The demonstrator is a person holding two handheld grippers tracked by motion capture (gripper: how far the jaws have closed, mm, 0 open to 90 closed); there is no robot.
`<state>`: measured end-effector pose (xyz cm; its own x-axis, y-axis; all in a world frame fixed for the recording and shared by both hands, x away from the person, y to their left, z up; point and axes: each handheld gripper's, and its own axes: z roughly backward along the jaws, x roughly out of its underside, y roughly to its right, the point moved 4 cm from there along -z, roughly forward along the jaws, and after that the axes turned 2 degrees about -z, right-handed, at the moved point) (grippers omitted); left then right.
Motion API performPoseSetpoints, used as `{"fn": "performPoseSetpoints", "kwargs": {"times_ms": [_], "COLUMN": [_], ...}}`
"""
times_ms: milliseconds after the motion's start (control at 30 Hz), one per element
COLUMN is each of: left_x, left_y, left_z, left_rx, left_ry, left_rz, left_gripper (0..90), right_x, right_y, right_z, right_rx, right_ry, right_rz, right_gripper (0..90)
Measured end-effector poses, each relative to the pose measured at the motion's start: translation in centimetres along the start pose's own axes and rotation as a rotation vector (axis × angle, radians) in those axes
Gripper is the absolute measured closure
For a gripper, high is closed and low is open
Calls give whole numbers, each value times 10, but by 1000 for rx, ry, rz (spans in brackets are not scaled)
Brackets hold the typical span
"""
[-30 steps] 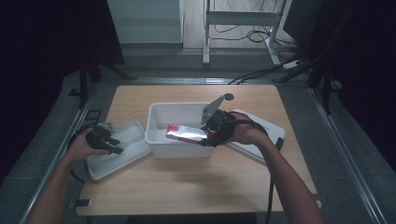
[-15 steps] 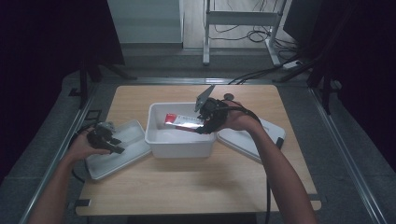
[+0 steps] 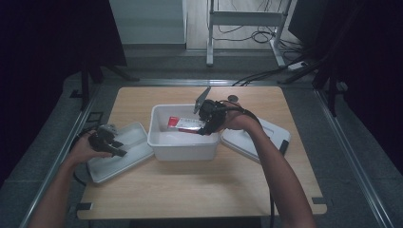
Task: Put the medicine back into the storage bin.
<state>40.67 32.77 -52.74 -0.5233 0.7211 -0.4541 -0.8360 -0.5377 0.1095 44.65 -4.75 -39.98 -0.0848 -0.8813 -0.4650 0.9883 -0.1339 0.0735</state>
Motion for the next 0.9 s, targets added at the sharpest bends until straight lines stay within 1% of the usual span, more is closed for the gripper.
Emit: {"fn": "performPoseSetpoints", "kwargs": {"times_ms": [233,267,333,367,667,700,733,900], "left_x": [0,0,-1,-1,0,0,0,0], "left_y": [0,0,0,0,-1,-1,-1,-1], "left_z": [0,1,1,1,2,2,2,2], "left_rx": [-1,1,-1,-4,-5,-5,-5,-5], "left_ry": [0,3,4,7,6,6,6,4], "left_rz": [-3,-4,-3,-4,-2,-2,-2,-3], "left_gripper": [528,528,528,528,528,528,528,528], "right_x": [-4,-6,-6,-6,-1,-1,1,3], "right_y": [0,1,0,1,3,3,3,2], "right_z": [-10,-16,-17,-22,-34,-34,-37,-41], "right_rx": [-4,-9,-10,-14,-25,-25,-30,-33], "right_ry": [-28,-40,-44,-57,-120,-120,-139,-153], "right_rz": [12,18,17,19,35,35,36,43], "right_gripper": [510,510,510,509,509,509,509,509]}}
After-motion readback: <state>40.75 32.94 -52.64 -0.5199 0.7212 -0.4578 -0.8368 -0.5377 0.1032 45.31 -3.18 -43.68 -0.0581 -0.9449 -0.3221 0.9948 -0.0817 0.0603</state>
